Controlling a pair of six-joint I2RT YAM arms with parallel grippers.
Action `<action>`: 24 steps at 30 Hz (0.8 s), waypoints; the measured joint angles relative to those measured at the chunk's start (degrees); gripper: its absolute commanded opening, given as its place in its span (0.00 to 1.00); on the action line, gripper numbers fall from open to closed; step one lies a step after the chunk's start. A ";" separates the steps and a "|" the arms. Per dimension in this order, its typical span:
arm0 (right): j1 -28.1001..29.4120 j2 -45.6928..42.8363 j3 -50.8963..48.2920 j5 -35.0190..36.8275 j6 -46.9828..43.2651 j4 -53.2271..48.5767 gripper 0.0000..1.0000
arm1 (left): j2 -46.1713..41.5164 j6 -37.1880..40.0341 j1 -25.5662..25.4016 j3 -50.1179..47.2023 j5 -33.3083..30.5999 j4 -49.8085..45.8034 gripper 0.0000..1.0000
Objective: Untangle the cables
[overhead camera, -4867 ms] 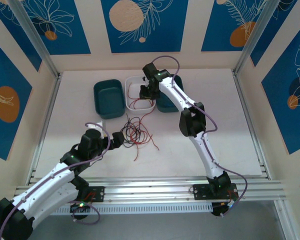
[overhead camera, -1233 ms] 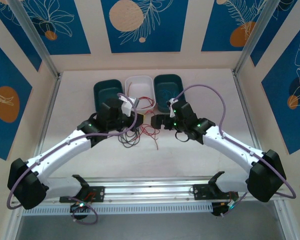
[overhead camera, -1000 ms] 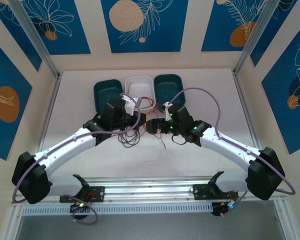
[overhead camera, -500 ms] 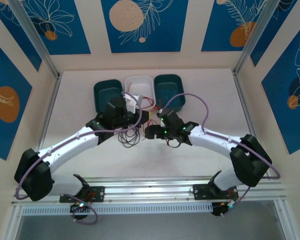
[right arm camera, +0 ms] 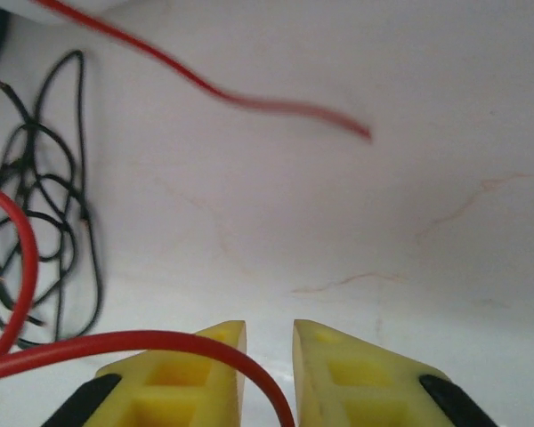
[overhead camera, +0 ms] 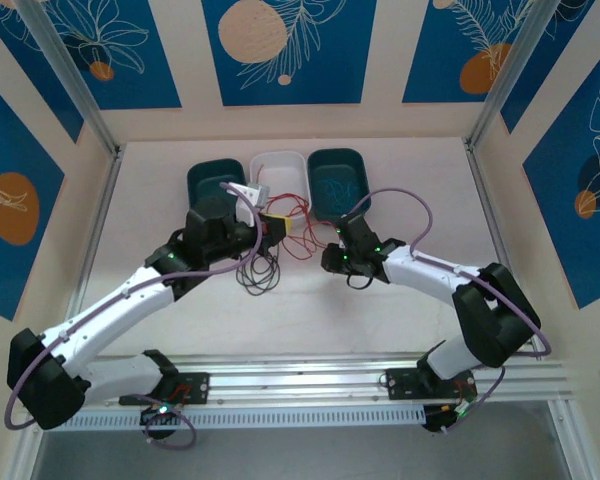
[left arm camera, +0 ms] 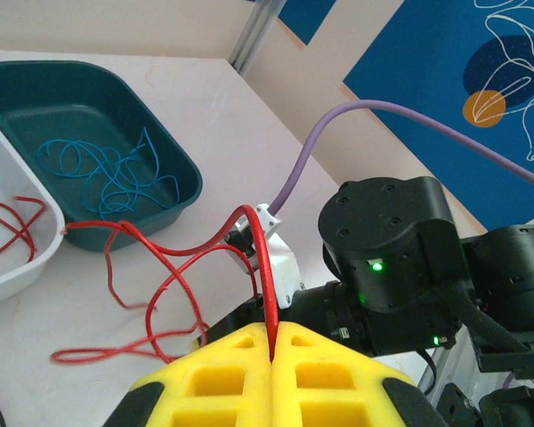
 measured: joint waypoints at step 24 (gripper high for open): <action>-7.65 -4.52 -3.80 2.86 1.90 -8.83 0.16 | -9.38 10.60 0.31 11.26 -15.50 -15.02 0.00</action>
